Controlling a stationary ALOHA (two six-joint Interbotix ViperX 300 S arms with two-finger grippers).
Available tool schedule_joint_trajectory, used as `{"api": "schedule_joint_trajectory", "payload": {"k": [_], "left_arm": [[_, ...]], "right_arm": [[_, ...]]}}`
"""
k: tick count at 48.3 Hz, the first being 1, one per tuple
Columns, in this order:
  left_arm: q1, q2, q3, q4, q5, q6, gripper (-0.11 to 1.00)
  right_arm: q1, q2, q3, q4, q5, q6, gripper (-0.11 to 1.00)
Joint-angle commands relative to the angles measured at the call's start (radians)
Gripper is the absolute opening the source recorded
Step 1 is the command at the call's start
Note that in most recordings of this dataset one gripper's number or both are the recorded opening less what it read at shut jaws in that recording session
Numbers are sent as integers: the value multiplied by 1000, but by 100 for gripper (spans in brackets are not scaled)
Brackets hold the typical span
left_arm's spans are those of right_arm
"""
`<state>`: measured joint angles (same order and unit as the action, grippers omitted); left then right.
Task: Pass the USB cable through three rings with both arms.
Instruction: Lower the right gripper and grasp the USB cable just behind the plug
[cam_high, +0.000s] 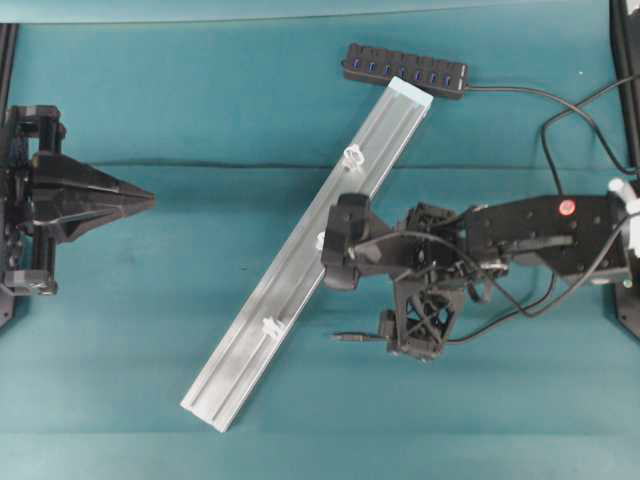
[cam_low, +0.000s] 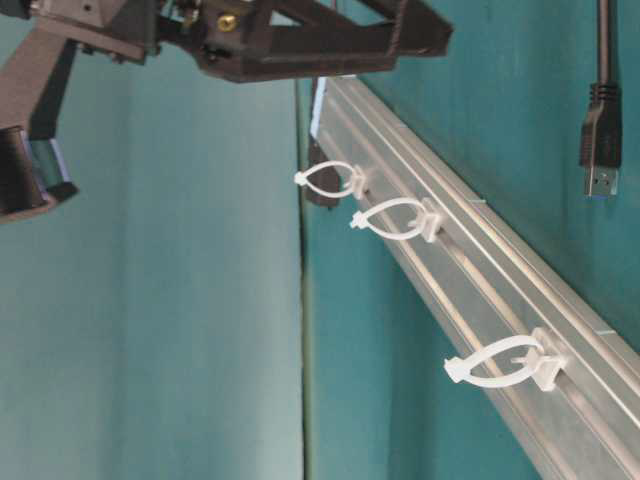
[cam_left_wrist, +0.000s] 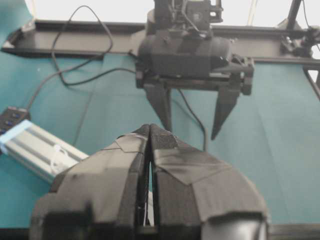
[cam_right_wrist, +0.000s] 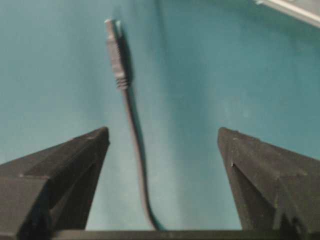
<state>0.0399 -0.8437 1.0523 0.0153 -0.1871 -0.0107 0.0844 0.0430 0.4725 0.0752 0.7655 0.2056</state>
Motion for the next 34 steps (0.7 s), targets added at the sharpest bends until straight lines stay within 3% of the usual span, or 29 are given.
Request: {"api": "schedule_joint_trajectory", "payload": {"k": [1, 18, 34], "left_arm": [[0, 0, -28, 3, -11, 0, -1], [0, -11, -38, 3, -41, 0, -1], [-2, -18, -40, 3, -43, 0, -1]], "right_arm": [[35, 46, -18, -6, 9, -15, 89], [66, 178, -57, -11, -97, -60, 88], [66, 195, -29, -11, -114, -69, 84]]}}
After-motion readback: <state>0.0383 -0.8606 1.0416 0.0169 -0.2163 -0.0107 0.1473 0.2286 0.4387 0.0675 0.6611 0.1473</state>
